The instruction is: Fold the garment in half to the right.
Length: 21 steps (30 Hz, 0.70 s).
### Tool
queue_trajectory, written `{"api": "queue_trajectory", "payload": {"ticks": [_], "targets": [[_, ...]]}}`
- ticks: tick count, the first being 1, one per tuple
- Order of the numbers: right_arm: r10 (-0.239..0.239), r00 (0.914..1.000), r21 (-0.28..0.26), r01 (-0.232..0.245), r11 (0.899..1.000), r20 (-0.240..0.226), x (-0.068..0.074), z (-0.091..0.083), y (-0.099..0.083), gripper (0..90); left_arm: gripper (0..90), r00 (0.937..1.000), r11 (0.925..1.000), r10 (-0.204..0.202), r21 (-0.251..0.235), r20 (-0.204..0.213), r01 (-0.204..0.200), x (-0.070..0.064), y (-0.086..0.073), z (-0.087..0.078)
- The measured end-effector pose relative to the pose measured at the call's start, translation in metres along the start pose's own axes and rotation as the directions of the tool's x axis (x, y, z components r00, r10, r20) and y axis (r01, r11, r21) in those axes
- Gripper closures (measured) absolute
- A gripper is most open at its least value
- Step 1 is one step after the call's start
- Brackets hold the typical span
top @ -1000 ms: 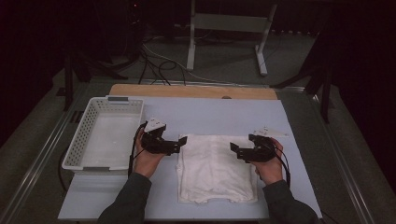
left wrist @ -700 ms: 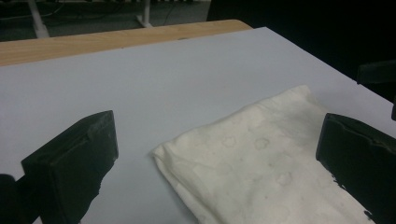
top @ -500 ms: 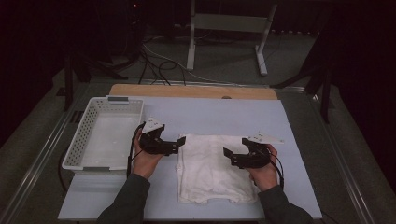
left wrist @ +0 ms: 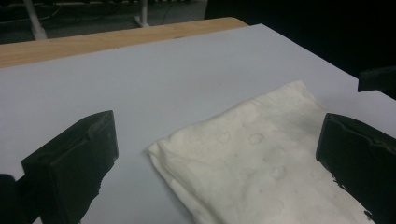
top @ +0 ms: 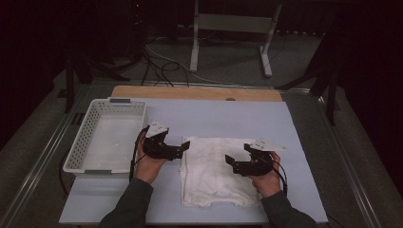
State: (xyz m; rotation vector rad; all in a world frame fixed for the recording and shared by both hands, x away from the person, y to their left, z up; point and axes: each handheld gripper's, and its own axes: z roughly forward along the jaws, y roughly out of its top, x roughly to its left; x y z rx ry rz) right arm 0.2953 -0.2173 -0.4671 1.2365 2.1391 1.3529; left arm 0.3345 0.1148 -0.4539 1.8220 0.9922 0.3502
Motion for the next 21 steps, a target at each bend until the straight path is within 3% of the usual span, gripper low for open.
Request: {"api": "queue_trajectory", "payload": {"ticks": [21], "targets": [[-0.053, 0.9970, 0.005, 0.054, 0.999, -0.057, 0.032, 0.004, -0.008, 8.9, 0.2, 0.9999, 1.0000, 0.007, -0.005, 0.014, -0.007, -0.007, 0.002, -0.003]]}}
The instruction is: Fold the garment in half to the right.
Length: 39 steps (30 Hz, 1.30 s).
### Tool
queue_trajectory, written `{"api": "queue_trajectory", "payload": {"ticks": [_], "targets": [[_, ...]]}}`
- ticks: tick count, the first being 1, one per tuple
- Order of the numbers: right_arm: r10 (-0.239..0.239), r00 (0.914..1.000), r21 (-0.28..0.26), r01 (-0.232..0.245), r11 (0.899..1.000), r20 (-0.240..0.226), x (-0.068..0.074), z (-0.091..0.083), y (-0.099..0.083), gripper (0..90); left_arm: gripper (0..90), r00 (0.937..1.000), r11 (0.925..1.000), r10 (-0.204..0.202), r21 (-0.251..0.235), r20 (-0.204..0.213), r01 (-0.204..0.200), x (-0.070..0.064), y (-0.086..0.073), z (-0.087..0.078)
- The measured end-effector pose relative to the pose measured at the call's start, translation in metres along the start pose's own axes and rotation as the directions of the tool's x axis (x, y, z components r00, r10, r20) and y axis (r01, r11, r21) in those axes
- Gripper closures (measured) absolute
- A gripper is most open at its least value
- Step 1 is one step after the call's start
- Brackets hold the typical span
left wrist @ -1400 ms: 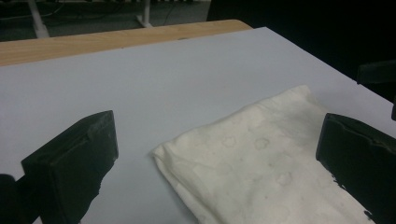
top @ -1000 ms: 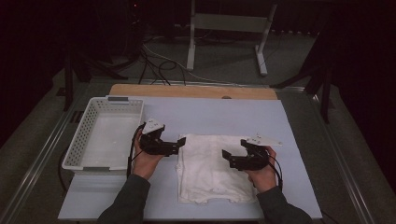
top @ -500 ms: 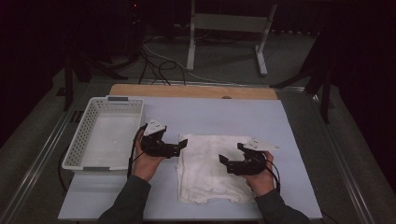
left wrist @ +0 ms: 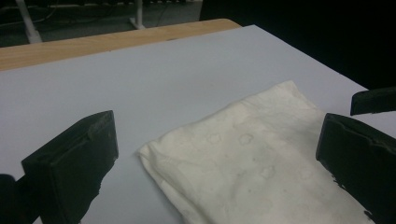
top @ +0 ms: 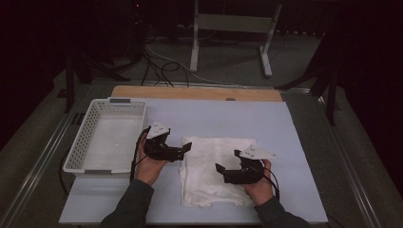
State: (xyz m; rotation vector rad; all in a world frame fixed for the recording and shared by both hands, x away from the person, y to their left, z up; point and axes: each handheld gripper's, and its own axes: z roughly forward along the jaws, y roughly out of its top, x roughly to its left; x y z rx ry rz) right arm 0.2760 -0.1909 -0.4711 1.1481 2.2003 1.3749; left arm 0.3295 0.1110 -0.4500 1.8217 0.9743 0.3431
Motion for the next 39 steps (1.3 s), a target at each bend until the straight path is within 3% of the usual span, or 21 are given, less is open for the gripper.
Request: {"api": "queue_trajectory", "payload": {"ticks": [23, 39], "targets": [[-0.049, 0.9967, 0.051, 0.053, 0.997, -0.065, 0.029, 0.020, -0.010, 8.9, 0.2, 1.0000, 1.0000, 0.002, -0.003, 0.003, -0.002, -0.003, 0.001, 0.000], [-0.082, 0.9900, 0.091, 0.093, 0.992, -0.115, 0.050, 0.031, -0.019, 8.9, 0.2, 1.0000, 1.0000, -0.003, -0.007, 0.003, 0.003, -0.004, 0.002, 0.000]]}}
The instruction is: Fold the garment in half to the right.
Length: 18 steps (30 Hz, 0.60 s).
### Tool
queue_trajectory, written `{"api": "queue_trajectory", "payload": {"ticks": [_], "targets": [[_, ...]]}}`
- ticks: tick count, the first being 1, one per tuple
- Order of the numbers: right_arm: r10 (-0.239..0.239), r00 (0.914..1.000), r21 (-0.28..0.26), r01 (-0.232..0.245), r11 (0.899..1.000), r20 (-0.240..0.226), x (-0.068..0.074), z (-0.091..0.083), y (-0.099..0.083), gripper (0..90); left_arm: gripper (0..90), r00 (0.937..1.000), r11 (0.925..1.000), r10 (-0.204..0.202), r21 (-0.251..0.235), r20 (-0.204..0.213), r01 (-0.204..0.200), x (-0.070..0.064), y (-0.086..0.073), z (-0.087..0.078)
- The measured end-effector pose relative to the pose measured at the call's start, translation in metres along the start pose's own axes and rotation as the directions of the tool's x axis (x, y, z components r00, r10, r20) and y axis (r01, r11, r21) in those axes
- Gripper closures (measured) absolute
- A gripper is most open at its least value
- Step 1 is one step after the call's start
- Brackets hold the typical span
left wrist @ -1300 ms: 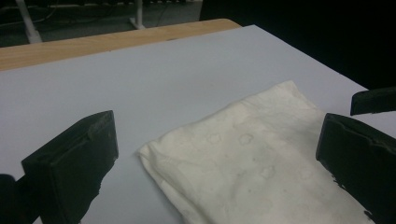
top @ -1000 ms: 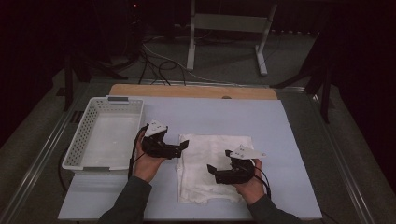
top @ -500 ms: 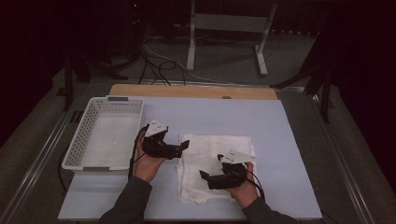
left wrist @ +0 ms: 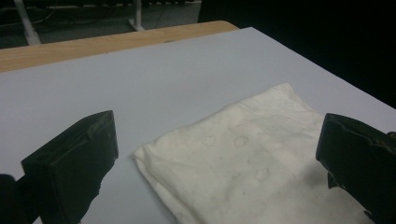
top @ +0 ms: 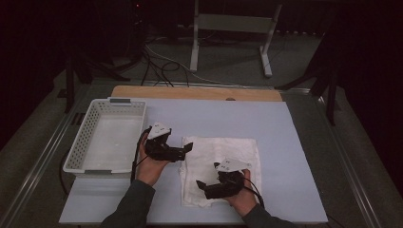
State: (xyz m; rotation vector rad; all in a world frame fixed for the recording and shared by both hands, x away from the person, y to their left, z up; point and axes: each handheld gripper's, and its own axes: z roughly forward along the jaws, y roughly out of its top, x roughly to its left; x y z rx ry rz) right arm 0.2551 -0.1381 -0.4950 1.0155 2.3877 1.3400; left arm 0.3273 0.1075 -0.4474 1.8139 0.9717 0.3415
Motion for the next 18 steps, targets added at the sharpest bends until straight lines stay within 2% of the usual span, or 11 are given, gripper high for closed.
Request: {"api": "queue_trajectory", "payload": {"ticks": [13, 18], "targets": [[-0.033, 0.9985, 0.040, 0.035, 0.999, -0.045, 0.016, 0.012, -0.005, 9.0, 0.2, 1.0000, 1.0000, 0.001, 0.001, 0.006, -0.001, -0.002, 0.000, 0.000], [-0.038, 0.9977, 0.045, 0.041, 0.998, -0.056, 0.018, 0.014, -0.006, 9.0, 0.2, 1.0000, 1.0000, -0.002, -0.001, 0.009, 0.002, -0.002, 0.000, 0.000]]}}
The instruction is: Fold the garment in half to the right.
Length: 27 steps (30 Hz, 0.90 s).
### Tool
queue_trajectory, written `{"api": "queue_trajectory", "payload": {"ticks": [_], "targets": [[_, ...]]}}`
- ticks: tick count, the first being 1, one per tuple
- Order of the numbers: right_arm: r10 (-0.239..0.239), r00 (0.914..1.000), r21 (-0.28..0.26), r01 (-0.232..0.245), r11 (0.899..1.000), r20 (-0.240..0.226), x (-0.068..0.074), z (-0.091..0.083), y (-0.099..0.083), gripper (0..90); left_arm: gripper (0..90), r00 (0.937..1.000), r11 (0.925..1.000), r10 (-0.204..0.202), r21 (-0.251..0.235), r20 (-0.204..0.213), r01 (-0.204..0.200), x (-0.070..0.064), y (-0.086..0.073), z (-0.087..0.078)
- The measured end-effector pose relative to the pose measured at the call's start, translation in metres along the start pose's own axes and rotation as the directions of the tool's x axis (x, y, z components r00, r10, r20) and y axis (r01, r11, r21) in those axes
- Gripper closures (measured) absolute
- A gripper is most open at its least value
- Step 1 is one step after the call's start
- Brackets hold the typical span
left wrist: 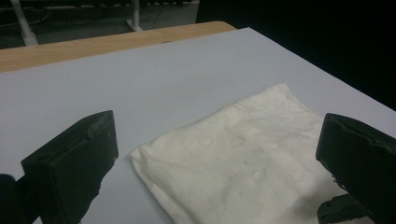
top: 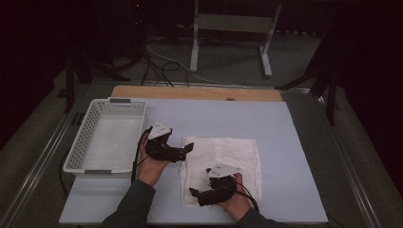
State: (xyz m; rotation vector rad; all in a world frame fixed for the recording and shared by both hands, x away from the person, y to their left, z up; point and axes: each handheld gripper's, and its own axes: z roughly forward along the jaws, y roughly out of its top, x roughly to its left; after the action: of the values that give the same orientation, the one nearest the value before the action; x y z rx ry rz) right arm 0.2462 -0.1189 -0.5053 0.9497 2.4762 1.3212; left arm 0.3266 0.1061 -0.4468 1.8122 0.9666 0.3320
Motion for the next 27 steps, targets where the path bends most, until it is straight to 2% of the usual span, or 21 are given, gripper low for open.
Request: {"api": "queue_trajectory", "payload": {"ticks": [7, 9, 12, 16, 18, 20, 21, 25, 26, 27], "targets": [[-0.013, 0.9998, 0.019, 0.013, 1.000, -0.012, 0.004, 0.003, -0.001, 9.3, 0.2, 1.0000, 1.0000, 0.001, 0.002, 0.000, -0.001, 0.000, 0.000, 0.000], [-0.025, 0.9993, 0.041, 0.026, 0.999, -0.029, 0.007, 0.006, -0.003, 11.2, 0.2, 1.0000, 1.0000, 0.000, 0.001, 0.001, 0.000, 0.000, 0.000, 0.000], [-0.032, 0.9988, 0.052, 0.034, 0.998, -0.036, 0.011, 0.008, -0.004, 12.7, 0.2, 1.0000, 1.0000, 0.001, 0.000, 0.000, -0.001, 0.000, 0.000, 0.000], [-0.062, 0.9956, 0.070, 0.067, 0.995, -0.070, 0.019, 0.014, -0.005, 16.4, 0.2, 1.0000, 1.0000, 0.001, 0.001, 0.001, -0.001, -0.001, 0.000, 0.000], [-0.056, 0.9957, 0.074, 0.061, 0.995, -0.074, 0.023, 0.015, -0.005, 18.2, 0.2, 1.0000, 1.0000, 0.001, 0.000, 0.000, -0.001, -0.001, 0.000, 0.000], [-0.066, 0.9945, 0.076, 0.073, 0.994, -0.081, 0.024, 0.016, -0.006, 20.1, 0.2, 1.0000, 1.0000, 0.000, 0.000, 0.001, 0.000, 0.000, 0.000, 0.000], [-0.089, 0.9913, 0.089, 0.097, 0.991, -0.098, 0.030, 0.019, -0.006, 22.8, 0.2, 1.0000, 1.0000, 0.001, 0.000, 0.001, -0.001, -0.001, 0.000, 0.000], [-0.123, 0.9875, 0.105, 0.133, 0.986, -0.099, 0.036, 0.022, -0.008, 25.2, 0.2, 1.0000, 1.0000, 0.001, 0.001, 0.002, -0.001, -0.001, 0.000, 0.000], [-0.136, 0.9847, 0.112, 0.148, 0.983, -0.108, 0.040, 0.024, -0.009, 30.5, 0.2, 1.0000, 1.0000, 0.001, 0.001, 0.001, -0.001, -0.001, 0.000, 0.001], [-0.143, 0.9833, 0.114, 0.156, 0.981, -0.112, 0.041, 0.025, -0.010, 30.3, 0.2, 1.0000, 1.0000, 0.000, 0.000, 0.002, 0.000, -0.001, 0.000, 0.001]]}}
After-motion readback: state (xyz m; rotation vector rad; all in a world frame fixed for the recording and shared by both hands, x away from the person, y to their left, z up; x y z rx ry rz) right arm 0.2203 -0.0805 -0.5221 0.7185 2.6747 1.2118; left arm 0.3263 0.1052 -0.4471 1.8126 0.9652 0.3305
